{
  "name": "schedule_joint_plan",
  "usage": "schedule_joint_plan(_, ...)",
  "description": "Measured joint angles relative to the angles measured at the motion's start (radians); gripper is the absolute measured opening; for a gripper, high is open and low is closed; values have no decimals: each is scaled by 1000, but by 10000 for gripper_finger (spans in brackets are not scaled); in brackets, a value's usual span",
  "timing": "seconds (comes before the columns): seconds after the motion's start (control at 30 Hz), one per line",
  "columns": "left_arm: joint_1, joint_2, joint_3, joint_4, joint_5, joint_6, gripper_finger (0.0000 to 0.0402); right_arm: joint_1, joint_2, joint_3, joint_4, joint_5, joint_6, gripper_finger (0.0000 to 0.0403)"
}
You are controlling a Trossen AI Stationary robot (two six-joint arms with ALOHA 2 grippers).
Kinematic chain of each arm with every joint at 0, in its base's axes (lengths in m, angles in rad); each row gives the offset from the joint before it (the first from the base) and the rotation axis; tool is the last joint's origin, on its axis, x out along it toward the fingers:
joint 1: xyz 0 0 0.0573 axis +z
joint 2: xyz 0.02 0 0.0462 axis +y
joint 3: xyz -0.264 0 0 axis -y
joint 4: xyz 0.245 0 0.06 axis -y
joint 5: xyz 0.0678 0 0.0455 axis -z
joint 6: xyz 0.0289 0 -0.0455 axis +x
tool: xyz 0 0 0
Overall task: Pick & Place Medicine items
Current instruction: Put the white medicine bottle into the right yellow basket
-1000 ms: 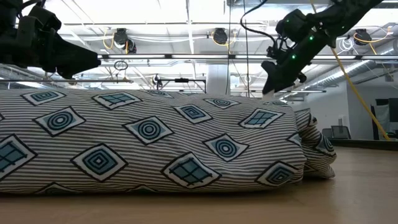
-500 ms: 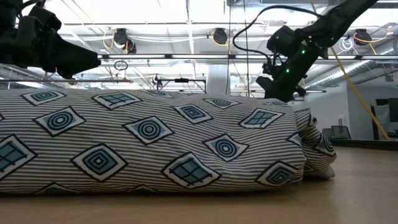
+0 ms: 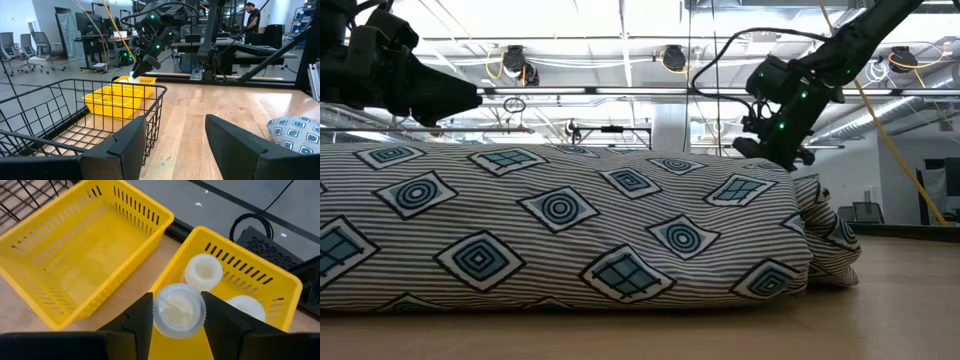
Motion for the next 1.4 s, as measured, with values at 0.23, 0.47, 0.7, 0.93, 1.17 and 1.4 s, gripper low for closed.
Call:
schedule_joint_plan(0.23,0,0,0,0,0,0,214,0,0,-20,9,0,-5,139)
schedule_joint_plan(0.47,0,0,0,0,0,0,214,0,0,-79,76,-3,8,138)
schedule_joint_plan(0.7,0,0,0,0,0,0,214,0,0,-84,72,-3,9,137)
schedule_joint_plan(0.93,0,0,0,0,0,0,214,0,-1,-84,39,-3,21,139)
schedule_joint_plan(1.17,0,0,0,0,0,0,214,0,-1,-84,38,-2,21,139)
schedule_joint_plan(1.4,0,0,0,0,0,0,214,0,-1,-120,90,-1,28,137)
